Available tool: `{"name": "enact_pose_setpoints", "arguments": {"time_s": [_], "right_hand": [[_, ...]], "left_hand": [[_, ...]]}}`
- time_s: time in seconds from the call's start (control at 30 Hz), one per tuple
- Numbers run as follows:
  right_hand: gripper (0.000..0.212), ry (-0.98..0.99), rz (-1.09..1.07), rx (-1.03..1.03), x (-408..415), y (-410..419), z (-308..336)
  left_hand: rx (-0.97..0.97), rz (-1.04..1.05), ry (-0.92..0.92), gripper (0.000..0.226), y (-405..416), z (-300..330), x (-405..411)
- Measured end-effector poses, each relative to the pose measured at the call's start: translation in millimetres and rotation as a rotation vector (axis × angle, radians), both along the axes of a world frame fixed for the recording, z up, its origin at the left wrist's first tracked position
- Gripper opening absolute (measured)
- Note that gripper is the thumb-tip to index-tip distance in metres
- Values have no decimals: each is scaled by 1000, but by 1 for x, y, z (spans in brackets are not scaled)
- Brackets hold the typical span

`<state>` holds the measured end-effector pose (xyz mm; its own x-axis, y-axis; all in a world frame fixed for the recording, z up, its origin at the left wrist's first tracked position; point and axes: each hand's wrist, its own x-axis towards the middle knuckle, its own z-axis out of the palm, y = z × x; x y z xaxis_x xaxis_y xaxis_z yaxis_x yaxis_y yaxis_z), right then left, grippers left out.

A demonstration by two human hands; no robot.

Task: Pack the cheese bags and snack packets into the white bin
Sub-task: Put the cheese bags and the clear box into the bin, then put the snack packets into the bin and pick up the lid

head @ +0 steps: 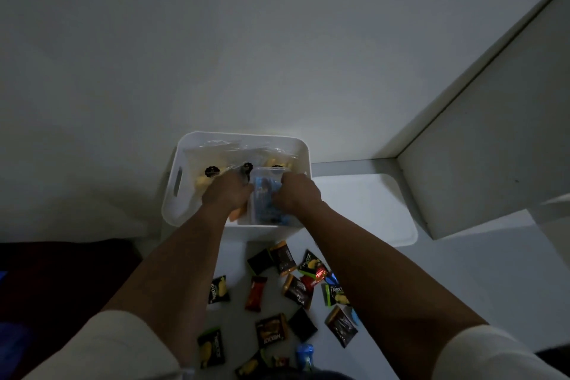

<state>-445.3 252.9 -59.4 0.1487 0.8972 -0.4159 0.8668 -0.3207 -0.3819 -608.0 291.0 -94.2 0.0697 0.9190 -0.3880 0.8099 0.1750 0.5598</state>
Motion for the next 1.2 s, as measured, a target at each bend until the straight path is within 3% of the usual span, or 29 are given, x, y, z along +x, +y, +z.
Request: {"name": "enact_pose_setpoints", "arguments": {"time_s": [0.1, 0.3, 0.47, 0.6, 0.67, 0.8, 0.87, 0.93, 1.07, 1.2], "right_hand": [[33, 121, -80, 204, 14, -22, 14], [21, 282, -259, 466, 56, -79, 22], [20, 349, -370, 492, 101, -144, 3], [17, 346, -385, 403, 138, -205, -31], [18, 320, -380, 330, 153, -235, -55], [51, 273, -303, 164, 170, -275, -108], [79, 245, -239, 123, 176, -278, -132], [100, 263, -203, 83, 174, -279, -146], [103, 236, 3, 162, 150, -291, -160], [147, 129, 214, 142, 121, -312, -184]], "left_hand": [[120, 139, -29, 23, -19, 23, 0], [340, 150, -43, 19, -80, 59, 13], [299, 175, -124, 17, -145, 53, 22], [158, 204, -301, 43, -209, 27, 22], [172, 166, -254, 68, -245, 1, 11], [151, -10, 163, 129, -300, -77, -33], [51, 60, 260, 149, -318, -104, -53], [-21, 145, 255, 156, -333, -131, -68], [19, 14, 274, 151, -359, -163, -67], [186, -119, 254, 148, -372, -171, -45]]}}
